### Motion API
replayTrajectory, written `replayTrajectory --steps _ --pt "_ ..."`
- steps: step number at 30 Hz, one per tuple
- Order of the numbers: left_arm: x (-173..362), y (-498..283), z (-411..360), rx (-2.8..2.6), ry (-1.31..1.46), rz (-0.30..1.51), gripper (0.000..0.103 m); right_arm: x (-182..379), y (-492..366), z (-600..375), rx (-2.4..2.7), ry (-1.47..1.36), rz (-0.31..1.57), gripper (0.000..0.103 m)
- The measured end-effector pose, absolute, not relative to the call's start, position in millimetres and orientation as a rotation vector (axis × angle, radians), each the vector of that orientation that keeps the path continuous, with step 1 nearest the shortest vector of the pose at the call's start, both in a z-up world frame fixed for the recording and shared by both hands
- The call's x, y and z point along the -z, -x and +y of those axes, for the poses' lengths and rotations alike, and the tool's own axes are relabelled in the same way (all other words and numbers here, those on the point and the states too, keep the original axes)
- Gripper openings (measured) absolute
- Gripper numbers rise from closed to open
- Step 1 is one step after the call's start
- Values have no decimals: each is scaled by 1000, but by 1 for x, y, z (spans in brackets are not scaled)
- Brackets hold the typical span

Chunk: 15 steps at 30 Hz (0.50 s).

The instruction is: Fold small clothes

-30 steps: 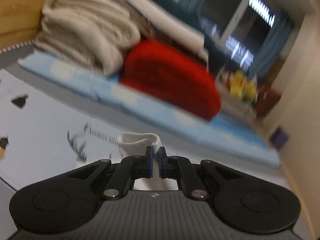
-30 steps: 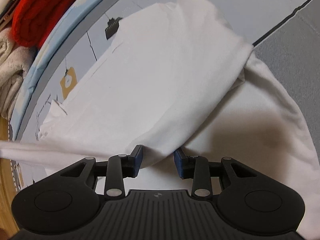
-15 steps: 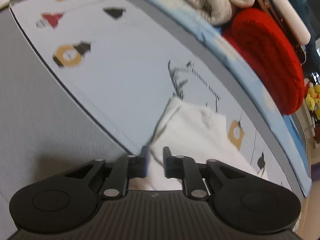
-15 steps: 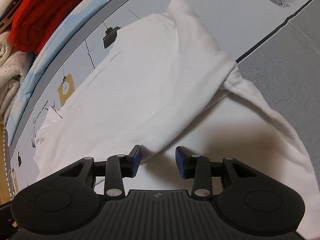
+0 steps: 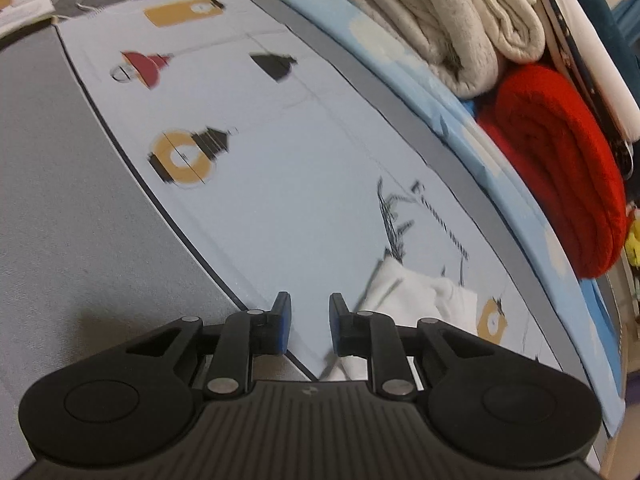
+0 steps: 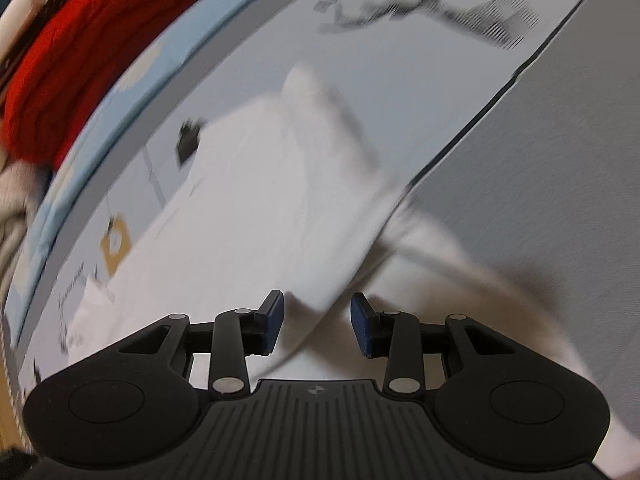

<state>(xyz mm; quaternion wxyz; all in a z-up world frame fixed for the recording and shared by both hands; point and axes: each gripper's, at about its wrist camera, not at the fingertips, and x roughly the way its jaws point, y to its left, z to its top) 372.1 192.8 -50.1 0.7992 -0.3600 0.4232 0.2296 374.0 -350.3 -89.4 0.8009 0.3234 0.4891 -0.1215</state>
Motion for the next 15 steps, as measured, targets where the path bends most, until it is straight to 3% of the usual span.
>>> replayTrajectory --steps 4,9,11,13,15 --pt "60 -382 180 -387 761 963 31 80 -369 -378 370 -735 968 39" --pt "78 -388 169 -329 819 1018 32 86 -373 -393 368 -784 975 39" --pt "83 -389 167 -330 824 1029 32 92 -372 -400 364 -812 984 30" --pt "86 -391 164 -328 820 1037 32 90 -371 -401 367 -836 970 0" --pt "89 -392 161 -317 813 1049 32 79 -365 -406 392 -864 895 0"
